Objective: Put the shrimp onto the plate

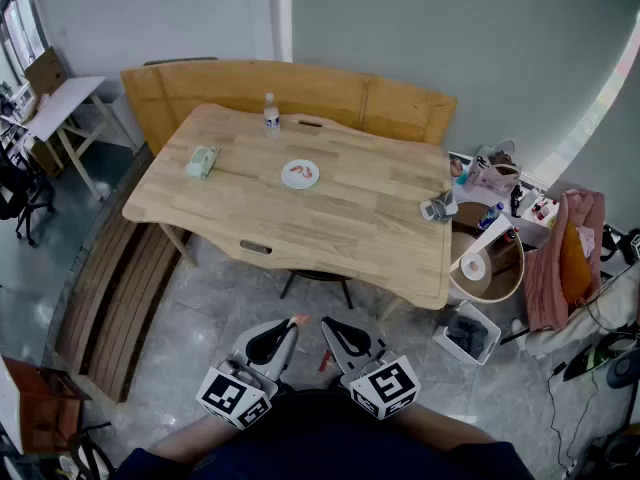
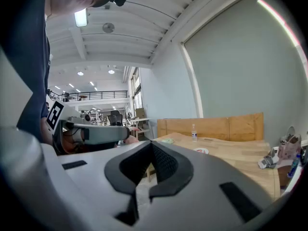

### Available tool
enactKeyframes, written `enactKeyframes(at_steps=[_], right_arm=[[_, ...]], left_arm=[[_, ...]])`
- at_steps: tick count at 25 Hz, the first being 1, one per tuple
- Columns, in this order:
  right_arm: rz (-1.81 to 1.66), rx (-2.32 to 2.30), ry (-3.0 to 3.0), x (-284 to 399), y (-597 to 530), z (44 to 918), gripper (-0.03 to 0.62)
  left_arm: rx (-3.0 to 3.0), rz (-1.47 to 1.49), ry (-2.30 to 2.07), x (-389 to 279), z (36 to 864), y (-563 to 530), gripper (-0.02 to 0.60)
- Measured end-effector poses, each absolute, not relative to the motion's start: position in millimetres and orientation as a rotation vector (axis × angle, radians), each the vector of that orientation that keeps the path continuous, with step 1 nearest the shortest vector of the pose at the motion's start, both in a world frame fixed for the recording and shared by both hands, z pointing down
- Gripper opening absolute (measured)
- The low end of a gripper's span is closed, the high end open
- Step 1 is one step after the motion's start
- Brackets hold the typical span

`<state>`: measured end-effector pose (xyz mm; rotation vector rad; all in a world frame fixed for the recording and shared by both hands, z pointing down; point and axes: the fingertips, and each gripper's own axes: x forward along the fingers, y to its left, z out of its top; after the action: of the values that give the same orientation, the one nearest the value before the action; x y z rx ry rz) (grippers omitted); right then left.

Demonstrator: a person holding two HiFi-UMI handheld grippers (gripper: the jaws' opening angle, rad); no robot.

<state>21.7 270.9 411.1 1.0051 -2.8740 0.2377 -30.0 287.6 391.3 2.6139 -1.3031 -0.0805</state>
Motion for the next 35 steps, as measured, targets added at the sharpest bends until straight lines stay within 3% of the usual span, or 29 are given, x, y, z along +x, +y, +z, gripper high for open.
enactKeyframes(at_steps=[35], right_arm=[[0.233,0.836,-2.917,60,226,430,0.009]], left_arm=[[2.484,-0.107,-1.527,-7,398,247,0.032]])
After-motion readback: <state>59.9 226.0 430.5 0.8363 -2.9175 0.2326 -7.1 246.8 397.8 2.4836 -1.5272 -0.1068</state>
